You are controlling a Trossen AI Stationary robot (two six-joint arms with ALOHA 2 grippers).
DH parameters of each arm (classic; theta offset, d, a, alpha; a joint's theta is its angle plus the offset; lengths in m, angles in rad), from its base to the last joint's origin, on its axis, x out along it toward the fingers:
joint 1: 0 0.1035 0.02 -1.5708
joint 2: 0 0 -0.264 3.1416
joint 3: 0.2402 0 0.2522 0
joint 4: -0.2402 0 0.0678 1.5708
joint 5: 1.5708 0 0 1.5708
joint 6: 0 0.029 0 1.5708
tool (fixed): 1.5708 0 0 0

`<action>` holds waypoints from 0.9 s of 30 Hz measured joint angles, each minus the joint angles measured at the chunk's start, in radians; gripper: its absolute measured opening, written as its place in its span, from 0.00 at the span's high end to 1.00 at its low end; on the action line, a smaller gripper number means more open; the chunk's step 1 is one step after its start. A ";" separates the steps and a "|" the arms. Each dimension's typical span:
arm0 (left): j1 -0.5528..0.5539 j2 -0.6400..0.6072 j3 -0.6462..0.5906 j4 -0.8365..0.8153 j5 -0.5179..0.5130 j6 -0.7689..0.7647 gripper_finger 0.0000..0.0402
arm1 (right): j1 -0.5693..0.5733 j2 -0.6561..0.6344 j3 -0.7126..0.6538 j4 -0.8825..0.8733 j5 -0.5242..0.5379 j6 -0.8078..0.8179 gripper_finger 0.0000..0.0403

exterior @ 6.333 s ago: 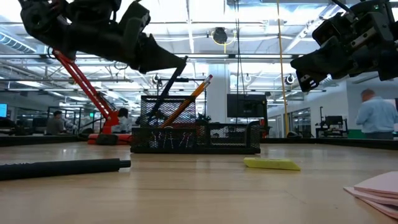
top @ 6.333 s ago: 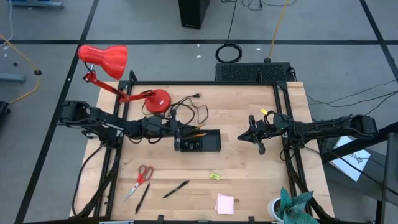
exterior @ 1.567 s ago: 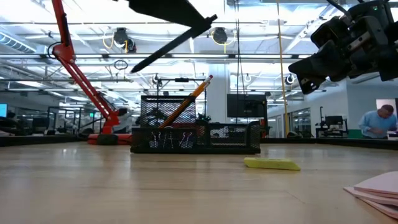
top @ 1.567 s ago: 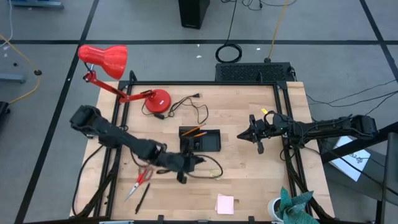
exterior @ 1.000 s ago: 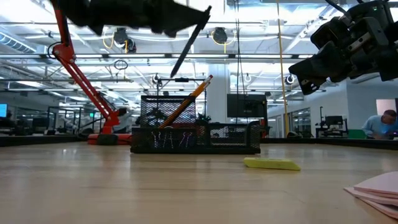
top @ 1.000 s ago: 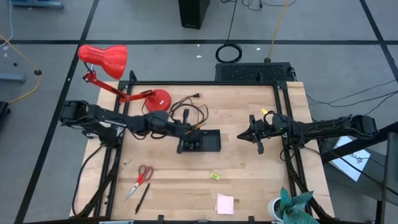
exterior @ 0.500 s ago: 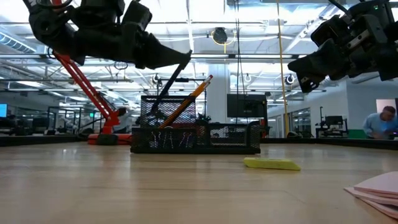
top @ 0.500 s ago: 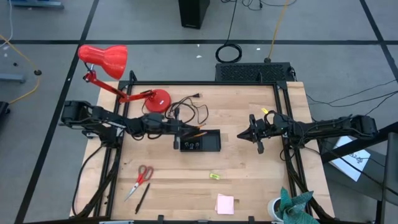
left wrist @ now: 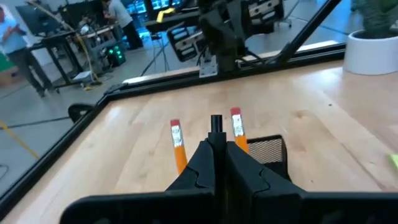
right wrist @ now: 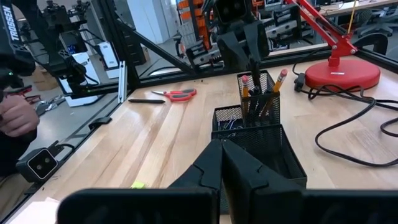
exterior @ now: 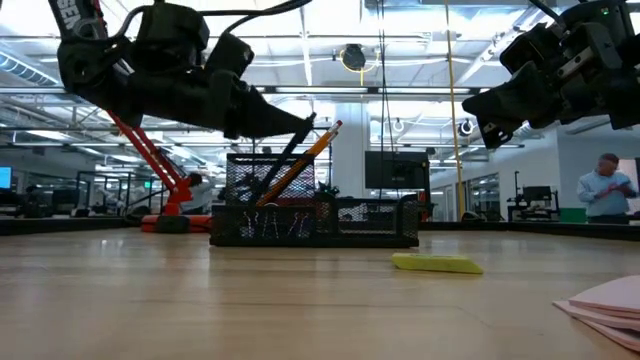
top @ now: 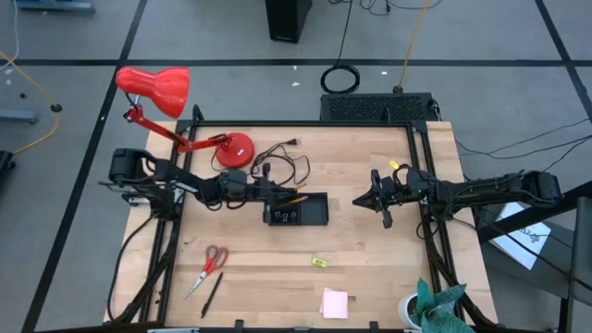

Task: Pick and place office supplies into organizer
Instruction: Put the black pen into the desk organizer

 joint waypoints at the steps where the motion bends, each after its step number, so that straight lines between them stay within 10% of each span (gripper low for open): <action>1: -0.001 0.005 0.000 0.006 -0.010 -0.004 0.98 | 0.000 0.000 0.000 0.000 0.000 0.000 0.99; 12: 0.000 0.054 0.000 0.002 -0.081 -0.062 0.98 | 0.000 0.000 0.000 -0.008 -0.001 -0.002 0.99; 27: -0.004 0.061 0.003 0.004 -0.088 -0.107 0.74 | 0.000 0.000 0.000 -0.008 -0.003 0.004 0.99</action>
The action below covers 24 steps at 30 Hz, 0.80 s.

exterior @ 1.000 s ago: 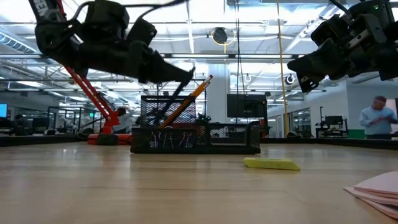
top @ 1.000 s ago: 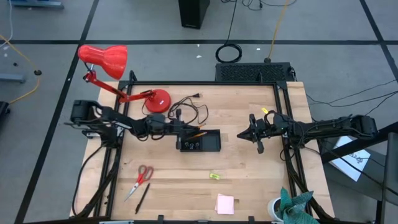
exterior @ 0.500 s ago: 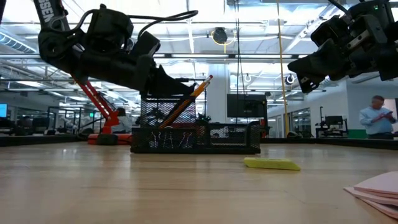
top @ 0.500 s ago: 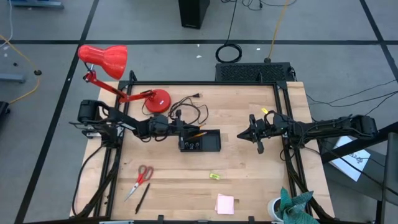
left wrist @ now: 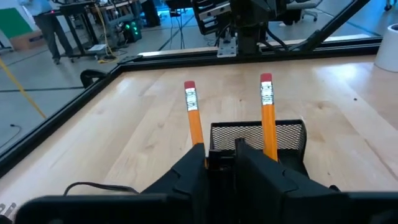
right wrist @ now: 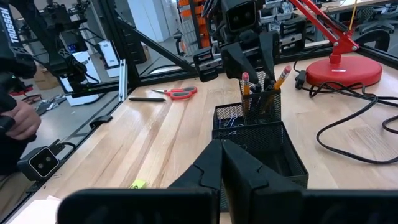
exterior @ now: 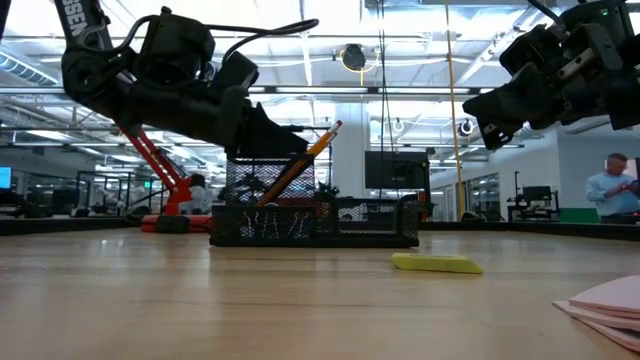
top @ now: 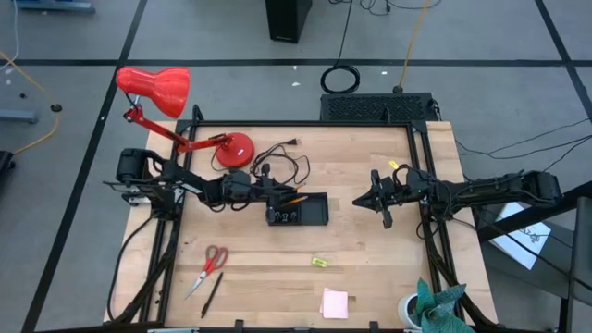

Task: Pick and place office supplies into organizer
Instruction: Put the black pen into the desk organizer

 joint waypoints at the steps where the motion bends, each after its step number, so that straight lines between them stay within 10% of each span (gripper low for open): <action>1: 0.000 0.000 0.003 -0.002 -0.002 -0.001 0.72 | 0.000 0.000 0.000 0.000 0.000 0.000 0.99; 14: -0.073 -0.122 0.089 -0.131 -0.163 0.073 0.59 | 0.000 0.000 0.000 -0.008 -0.003 -0.008 0.99; 24: -0.304 -0.273 0.514 -1.358 -0.255 -0.176 0.59 | 0.000 0.000 0.000 -0.022 -0.004 -0.011 0.99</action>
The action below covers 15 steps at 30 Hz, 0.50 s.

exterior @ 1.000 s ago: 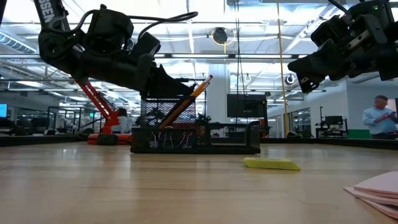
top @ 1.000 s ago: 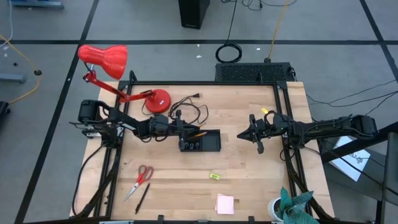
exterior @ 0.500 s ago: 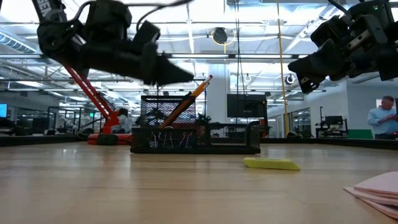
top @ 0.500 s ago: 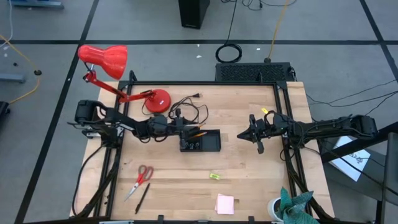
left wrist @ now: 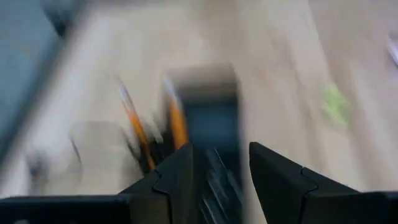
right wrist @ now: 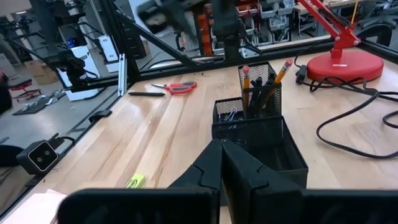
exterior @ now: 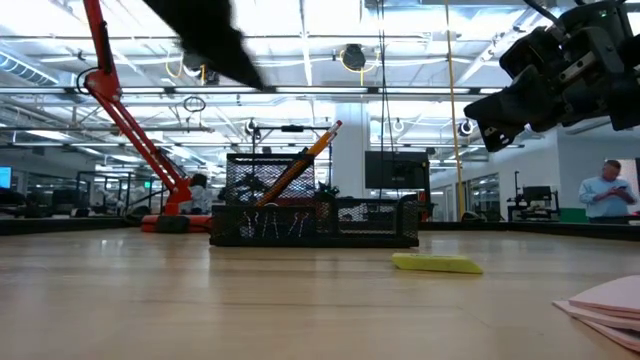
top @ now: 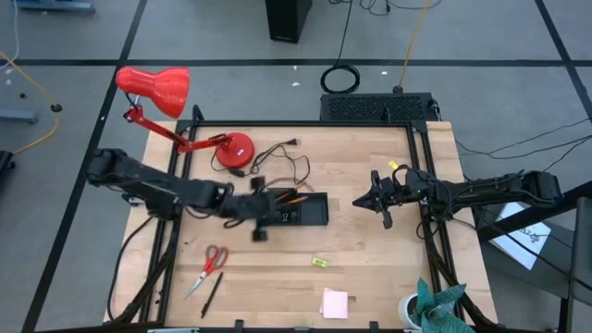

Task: Pick and place office supplies into organizer
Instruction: Put the black pen into the desk organizer

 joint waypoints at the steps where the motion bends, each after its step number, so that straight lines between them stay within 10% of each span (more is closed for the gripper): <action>1: -0.042 0.000 0.047 -0.131 0.004 -0.086 0.59 | 0.000 0.000 0.000 -0.001 0.000 0.001 0.99; 6: -0.259 0.034 0.160 -0.465 0.174 -0.599 0.59 | 0.000 0.000 0.000 -0.013 -0.001 0.024 0.99; 15: -0.604 0.154 0.157 -0.445 0.244 -1.304 0.59 | 0.000 0.000 0.000 -0.015 -0.027 0.026 0.99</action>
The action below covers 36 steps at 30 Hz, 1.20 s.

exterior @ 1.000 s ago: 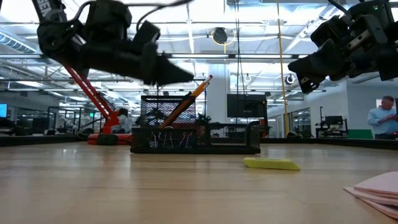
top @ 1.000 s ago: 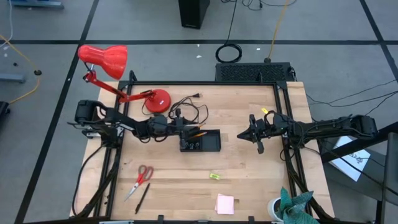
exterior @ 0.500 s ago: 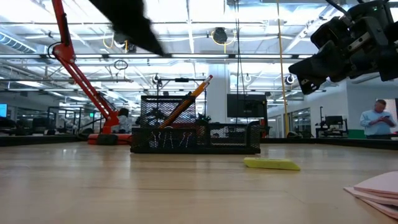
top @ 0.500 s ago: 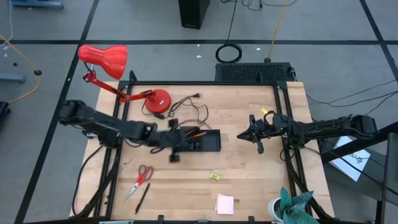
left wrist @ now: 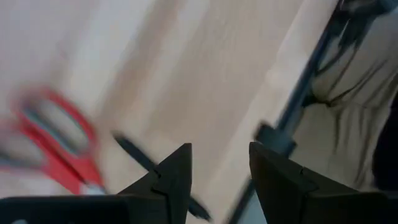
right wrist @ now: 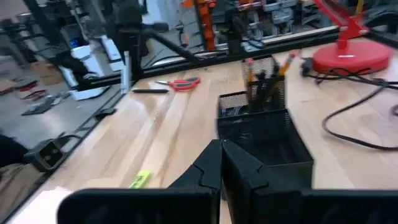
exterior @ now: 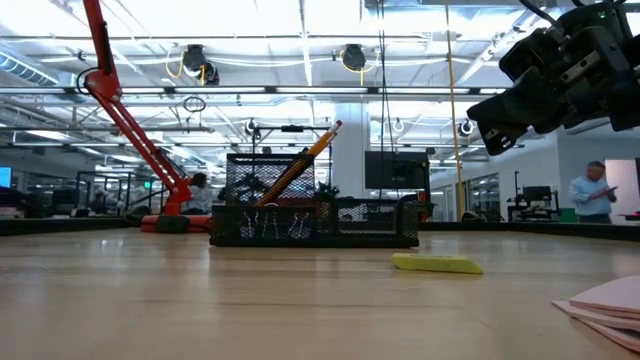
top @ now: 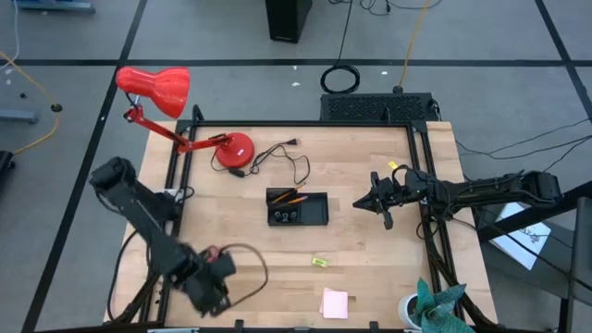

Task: Pick and place office supplies into organizer
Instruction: Put the black pen into the desk organizer

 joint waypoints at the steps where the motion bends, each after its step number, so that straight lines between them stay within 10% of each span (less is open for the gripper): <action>1: -0.027 0.026 0.000 0.001 0.014 -0.050 0.59 | 0.000 0.000 0.000 0.000 -0.004 0.000 0.99; 14: -0.137 0.290 -0.001 0.058 0.303 -0.266 0.59 | 0.000 0.000 0.000 0.038 -0.001 0.000 0.99; 36: -0.139 0.323 0.001 0.079 0.100 -0.300 0.62 | 0.000 0.000 0.000 0.038 0.000 0.000 0.99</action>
